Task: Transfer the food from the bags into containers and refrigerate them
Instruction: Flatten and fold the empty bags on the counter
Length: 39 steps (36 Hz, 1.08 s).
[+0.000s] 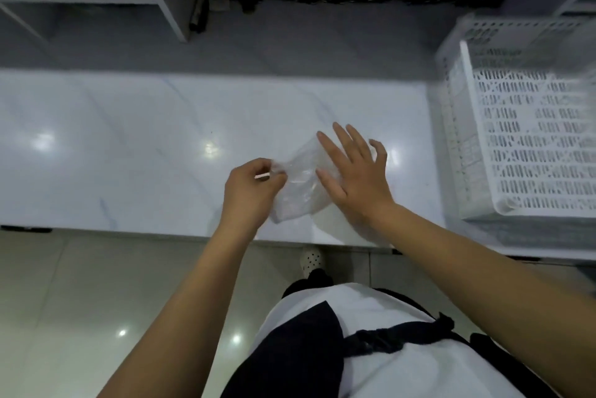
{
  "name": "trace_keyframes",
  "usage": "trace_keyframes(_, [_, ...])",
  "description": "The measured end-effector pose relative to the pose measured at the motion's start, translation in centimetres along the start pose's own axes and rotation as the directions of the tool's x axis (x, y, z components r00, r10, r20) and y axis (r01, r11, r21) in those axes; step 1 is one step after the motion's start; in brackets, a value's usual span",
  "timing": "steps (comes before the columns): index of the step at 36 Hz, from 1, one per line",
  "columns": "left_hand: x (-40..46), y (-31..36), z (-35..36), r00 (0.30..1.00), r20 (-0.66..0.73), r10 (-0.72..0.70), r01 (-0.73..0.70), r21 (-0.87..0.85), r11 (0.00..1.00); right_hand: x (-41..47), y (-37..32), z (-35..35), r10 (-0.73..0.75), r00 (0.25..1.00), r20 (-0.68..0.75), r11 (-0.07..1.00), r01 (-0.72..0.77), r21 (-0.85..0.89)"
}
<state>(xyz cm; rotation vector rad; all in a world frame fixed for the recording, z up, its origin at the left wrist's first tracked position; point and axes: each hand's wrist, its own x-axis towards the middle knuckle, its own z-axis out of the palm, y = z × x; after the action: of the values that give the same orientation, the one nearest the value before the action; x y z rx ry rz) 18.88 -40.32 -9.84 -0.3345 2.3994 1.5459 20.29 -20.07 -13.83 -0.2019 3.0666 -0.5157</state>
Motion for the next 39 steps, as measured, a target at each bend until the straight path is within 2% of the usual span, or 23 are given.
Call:
trace_keyframes(3, [-0.3,1.2,-0.7,0.993,0.053,0.109,-0.107,-0.023,0.994,-1.5,0.5,-2.8,0.064,0.993,-0.103,0.983,-0.046,0.176])
trace_keyframes(5, [-0.7,2.4,-0.9,0.974,0.135,0.182,-0.181,-0.018,0.983,-2.6,1.0,-5.7,0.069,0.988,-0.139,0.977,-0.038,0.210])
trace_keyframes(8, [-1.8,4.9,-0.4,0.932,0.268,0.243,-0.255,0.010,0.967,-4.3,2.0,-10.7,0.007,0.997,-0.070,0.976,0.008,0.219])
trace_keyframes(10, [-2.9,6.9,0.7,0.888,0.373,0.269,-0.315,0.068,0.947,-5.6,2.7,-13.7,0.002,1.000,0.015,0.968,-0.005,0.252])
trace_keyframes(13, [-5.2,10.2,3.3,0.789,0.517,0.331,-0.446,0.113,0.888,-8.3,3.8,-17.0,0.054,0.992,0.114,0.906,-0.097,0.412])
trace_keyframes(17, [-9.1,13.6,7.7,0.678,0.613,0.404,-0.551,0.061,0.832,-12.9,5.6,-19.0,0.179,0.983,0.040,0.831,-0.173,0.529])
trace_keyframes(20, [-11.7,14.4,11.0,0.650,0.653,0.390,-0.539,0.034,0.842,-17.2,7.8,-19.5,0.294,0.954,-0.061,0.804,-0.212,0.555])
trace_keyframes(23, [-14.2,14.1,14.4,0.611,0.729,0.308,-0.486,0.038,0.873,-22.3,10.2,-19.6,0.380,0.914,-0.140,0.777,-0.233,0.585])
trace_keyframes(28, [-18.6,11.9,20.8,0.562,0.795,0.227,-0.422,0.039,0.906,-30.6,12.9,-19.5,0.525,0.837,-0.158,0.730,-0.347,0.588])
trace_keyframes(34, [-24.1,9.2,27.8,0.576,0.806,0.133,-0.395,0.132,0.909,-38.7,14.2,-17.5,0.621,0.772,-0.135,0.741,-0.523,0.421])
trace_keyframes(39, [-28.8,7.6,32.3,0.613,0.787,0.071,-0.342,0.183,0.922,-44.2,14.1,-15.1,0.687,0.708,-0.165,0.698,-0.579,0.422])
